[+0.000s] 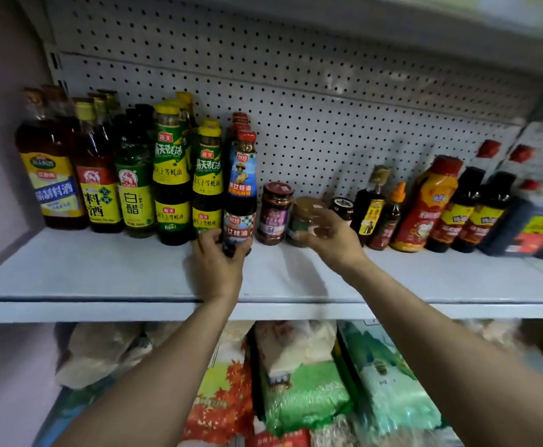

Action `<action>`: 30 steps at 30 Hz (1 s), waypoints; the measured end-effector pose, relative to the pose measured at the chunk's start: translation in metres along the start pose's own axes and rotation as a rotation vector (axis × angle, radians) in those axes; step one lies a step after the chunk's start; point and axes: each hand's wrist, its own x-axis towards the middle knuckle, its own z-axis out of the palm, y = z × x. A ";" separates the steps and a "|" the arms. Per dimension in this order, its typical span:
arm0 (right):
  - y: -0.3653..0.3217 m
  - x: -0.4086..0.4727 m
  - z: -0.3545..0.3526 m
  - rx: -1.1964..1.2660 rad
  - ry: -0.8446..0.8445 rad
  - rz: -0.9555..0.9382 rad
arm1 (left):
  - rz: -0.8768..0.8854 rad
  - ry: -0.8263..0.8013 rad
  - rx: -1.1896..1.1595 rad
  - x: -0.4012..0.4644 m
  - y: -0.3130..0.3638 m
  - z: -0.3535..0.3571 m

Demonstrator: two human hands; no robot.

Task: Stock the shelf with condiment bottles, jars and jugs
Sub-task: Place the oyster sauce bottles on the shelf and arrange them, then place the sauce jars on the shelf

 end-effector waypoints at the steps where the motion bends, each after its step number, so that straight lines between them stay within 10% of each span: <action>1: 0.007 -0.012 0.000 -0.101 -0.006 0.005 | -0.003 -0.007 -0.037 -0.009 0.002 -0.004; 14: 0.082 -0.183 -0.017 -0.557 -0.262 -0.193 | -0.031 -0.241 0.421 -0.198 -0.011 -0.083; 30: 0.253 -0.369 -0.025 -0.606 -0.618 0.251 | -0.420 -0.582 0.561 -0.431 -0.096 -0.087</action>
